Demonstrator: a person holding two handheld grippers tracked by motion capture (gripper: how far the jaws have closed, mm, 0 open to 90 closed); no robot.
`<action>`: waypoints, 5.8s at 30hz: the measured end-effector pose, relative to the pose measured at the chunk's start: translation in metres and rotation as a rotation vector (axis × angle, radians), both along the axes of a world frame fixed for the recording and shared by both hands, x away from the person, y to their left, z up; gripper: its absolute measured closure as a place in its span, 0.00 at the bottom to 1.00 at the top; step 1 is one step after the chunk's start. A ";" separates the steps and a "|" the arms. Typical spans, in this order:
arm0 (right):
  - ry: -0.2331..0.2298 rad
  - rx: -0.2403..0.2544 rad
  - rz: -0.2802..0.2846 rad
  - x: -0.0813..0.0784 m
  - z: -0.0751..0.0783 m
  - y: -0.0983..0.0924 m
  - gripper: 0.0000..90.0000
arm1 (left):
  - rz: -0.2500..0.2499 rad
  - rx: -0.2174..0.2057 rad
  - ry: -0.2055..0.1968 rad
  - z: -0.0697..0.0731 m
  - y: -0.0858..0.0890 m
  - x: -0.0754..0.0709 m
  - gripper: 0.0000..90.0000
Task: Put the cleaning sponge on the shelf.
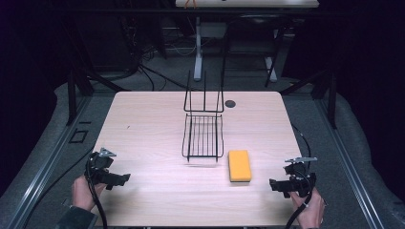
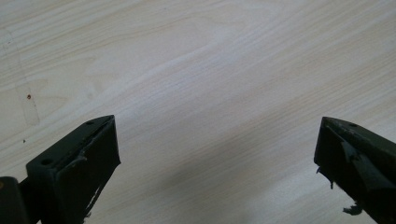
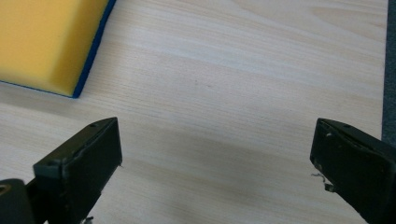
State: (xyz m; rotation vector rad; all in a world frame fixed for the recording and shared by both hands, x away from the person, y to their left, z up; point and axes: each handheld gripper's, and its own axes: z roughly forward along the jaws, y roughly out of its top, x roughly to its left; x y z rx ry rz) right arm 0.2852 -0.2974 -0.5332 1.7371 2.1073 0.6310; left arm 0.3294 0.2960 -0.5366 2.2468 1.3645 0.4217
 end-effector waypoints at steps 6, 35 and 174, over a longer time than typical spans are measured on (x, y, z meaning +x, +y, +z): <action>-0.002 -0.011 0.025 0.001 0.001 0.005 0.00 | 0.004 -0.009 -0.006 0.000 0.002 0.000 0.00; -0.035 0.059 0.191 0.027 0.016 0.092 0.00 | 0.026 -0.035 -0.009 0.000 0.004 0.000 0.00; -0.085 -0.036 0.212 0.052 0.051 0.111 0.26 | -0.023 -0.025 0.070 -0.007 0.002 0.002 0.00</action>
